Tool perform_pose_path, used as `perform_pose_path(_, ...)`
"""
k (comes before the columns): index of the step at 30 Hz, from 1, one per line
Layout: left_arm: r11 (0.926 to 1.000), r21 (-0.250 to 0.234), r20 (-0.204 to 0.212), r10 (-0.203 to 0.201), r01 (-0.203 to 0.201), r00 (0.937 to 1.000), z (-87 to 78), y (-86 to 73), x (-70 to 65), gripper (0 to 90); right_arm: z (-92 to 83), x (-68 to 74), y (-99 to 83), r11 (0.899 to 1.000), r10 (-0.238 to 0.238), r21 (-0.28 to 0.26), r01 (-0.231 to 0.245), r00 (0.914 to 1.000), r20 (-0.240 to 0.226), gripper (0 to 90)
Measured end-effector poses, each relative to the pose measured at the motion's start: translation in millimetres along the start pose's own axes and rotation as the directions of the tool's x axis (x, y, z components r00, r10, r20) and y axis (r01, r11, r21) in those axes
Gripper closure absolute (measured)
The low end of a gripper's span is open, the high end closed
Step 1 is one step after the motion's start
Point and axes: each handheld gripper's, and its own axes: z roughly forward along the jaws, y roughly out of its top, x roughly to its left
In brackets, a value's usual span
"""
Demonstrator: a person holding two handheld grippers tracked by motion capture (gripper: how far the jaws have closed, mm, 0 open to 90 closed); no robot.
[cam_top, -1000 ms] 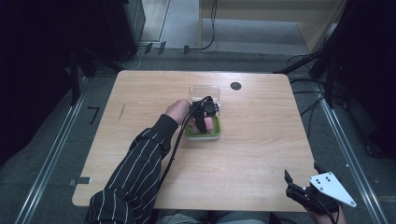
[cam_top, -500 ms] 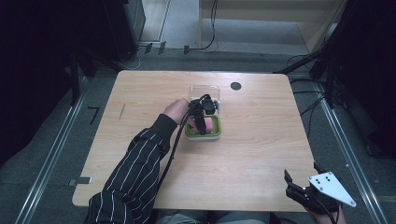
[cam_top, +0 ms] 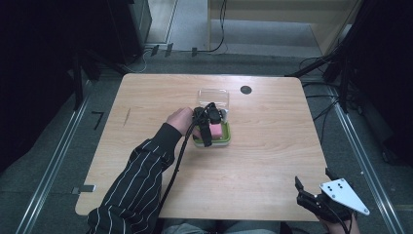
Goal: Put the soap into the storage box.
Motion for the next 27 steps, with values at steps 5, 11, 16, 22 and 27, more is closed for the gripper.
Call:
perform_pose_path(5, 0.9998, 0.001, -0.004, -0.018, 0.018, 0.9998, -2.0, -10.3, -5.2, 7.2, 1.9, 1.0, 1.3, 1.0, -0.003, -0.002, 0.003, 0.9999, -0.01, 13.5)
perform_pose_path(11, 0.999, 0.04, 0.004, -0.019, 0.019, 0.9998, -2.3, -22.1, -16.9, 6.2, 3.9, 3.2, 3.0, 1.0, -0.012, -0.003, 0.012, 0.9998, -0.015, 13.5)
perform_pose_path(16, 0.9989, 0.036, 0.004, -0.03, 0.029, 0.9996, -5.0, -31.1, -25.4, 5.6, 5.7, 4.0, 3.9, 1.0, -0.017, -0.009, 0.017, 0.9997, -0.018, 13.5)
perform_pose_path(22, 0.9981, 0.048, 0.015, -0.039, 0.039, 0.9991, -4.5, -43.2, -34.5, 4.2, 7.1, 4.9, 4.9, 1.0, -0.021, -0.01, 0.02, 0.9994, -0.026, 13.5)
perform_pose_path(27, 0.9967, 0.061, 0.016, -0.055, 0.054, 0.9984, -3.1, -55.9, -42.0, 3.7, 8.2, 5.8, 5.7, 1.0, -0.022, -0.013, 0.021, 0.9994, -0.027, 13.5)
